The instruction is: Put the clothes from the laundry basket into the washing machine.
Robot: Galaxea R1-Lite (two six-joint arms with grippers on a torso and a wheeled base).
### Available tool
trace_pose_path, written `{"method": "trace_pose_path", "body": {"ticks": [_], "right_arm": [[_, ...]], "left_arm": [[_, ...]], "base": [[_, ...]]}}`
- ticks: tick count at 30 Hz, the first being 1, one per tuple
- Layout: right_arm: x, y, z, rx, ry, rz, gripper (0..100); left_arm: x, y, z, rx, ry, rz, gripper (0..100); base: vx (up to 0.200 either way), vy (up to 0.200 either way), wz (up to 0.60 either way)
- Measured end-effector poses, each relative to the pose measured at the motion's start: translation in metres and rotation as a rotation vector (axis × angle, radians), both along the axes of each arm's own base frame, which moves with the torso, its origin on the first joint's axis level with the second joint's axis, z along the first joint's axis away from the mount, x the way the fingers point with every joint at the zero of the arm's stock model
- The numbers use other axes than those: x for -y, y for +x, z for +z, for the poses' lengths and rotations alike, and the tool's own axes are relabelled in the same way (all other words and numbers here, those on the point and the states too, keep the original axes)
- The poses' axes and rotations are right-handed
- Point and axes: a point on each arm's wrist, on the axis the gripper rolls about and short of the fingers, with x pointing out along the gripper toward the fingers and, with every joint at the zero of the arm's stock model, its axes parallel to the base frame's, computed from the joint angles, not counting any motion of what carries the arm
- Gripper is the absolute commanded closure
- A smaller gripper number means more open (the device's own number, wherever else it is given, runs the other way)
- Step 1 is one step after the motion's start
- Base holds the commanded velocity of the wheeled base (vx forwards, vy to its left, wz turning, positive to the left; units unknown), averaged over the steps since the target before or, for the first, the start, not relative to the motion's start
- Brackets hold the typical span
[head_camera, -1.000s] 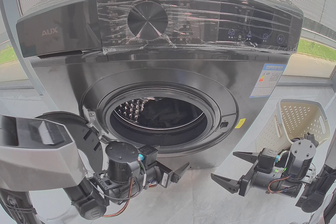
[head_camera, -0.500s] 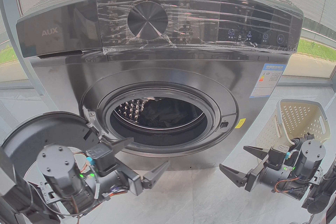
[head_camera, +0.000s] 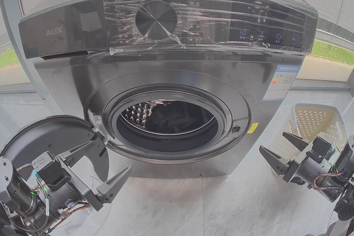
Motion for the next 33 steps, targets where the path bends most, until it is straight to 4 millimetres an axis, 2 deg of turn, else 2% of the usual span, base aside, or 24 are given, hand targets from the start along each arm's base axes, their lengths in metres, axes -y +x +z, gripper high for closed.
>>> {"method": "trace_pose_path", "body": {"ticks": [9, 13, 22, 33], "right_arm": [[0.007, -0.007, 0.009, 0.028, 0.011, -0.015, 0], [0.011, -0.013, 0.005, -0.027, -0.035, -0.017, 0], [0.031, -0.037, 0.004, -0.108, -0.093, -0.04, 0], [0.059, -0.072, 0.007, -0.107, -0.099, -0.122, 0]], "left_arm": [[-0.019, -0.01, 0.006, 0.023, 0.012, 0.05, 0], [-0.027, -0.018, 0.008, 0.029, 0.029, 0.056, 0], [-0.049, -0.04, 0.001, -0.019, 0.098, 0.083, 0], [-0.076, -0.067, -0.004, -0.005, 0.081, 0.159, 0]], "base": [[-0.2, 0.0, 0.0], [-0.2, 0.0, 0.0], [-0.2, 0.0, 0.0], [0.0, 0.0, 0.0]]}}
